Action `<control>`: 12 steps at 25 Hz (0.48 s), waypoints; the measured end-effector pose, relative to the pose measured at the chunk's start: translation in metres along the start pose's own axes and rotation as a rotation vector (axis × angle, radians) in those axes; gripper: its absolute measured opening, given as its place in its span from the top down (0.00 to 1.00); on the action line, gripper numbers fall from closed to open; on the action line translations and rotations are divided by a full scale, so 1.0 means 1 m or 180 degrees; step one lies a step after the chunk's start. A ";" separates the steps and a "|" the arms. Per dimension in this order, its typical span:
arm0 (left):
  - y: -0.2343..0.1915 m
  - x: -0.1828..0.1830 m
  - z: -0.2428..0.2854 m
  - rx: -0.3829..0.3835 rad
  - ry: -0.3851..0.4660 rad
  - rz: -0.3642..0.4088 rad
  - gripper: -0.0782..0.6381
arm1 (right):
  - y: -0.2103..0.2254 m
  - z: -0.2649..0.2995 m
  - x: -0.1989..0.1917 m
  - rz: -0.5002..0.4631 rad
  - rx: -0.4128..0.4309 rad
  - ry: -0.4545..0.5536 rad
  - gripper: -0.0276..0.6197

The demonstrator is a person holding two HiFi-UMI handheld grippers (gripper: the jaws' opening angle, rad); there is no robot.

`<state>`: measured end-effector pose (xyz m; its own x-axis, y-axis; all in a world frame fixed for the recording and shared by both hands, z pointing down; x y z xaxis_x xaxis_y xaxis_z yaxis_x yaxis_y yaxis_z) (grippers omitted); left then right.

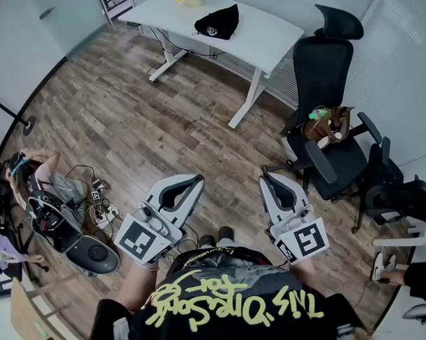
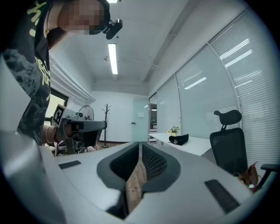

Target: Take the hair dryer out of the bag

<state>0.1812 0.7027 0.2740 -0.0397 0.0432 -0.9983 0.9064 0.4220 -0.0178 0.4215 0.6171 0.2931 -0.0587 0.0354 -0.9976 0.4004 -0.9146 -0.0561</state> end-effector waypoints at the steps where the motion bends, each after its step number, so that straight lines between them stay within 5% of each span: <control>1: 0.000 0.000 0.000 0.0000 -0.0004 -0.0007 0.90 | -0.001 0.000 0.001 -0.0022 -0.0016 -0.0002 0.95; 5: 0.000 -0.001 0.001 0.0049 0.0008 -0.0092 0.85 | -0.001 -0.002 0.002 -0.0056 -0.0080 0.0038 0.87; 12: 0.001 0.001 0.007 0.0248 0.0071 -0.0157 0.54 | 0.008 -0.009 0.003 -0.0084 -0.0224 0.0165 0.58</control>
<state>0.1851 0.6966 0.2723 -0.0938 0.0445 -0.9946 0.9331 0.3523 -0.0722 0.4328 0.6139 0.2895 -0.0235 0.0814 -0.9964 0.4628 -0.8826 -0.0830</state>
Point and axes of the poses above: the fingertips, and each gripper's own axes: z forward along the fingers, y to its right, x out of its top, the point moved 9 cm from there along -z, backward along the fingers, and after that the axes turned 7 degrees about x, right-handed, at the moved point
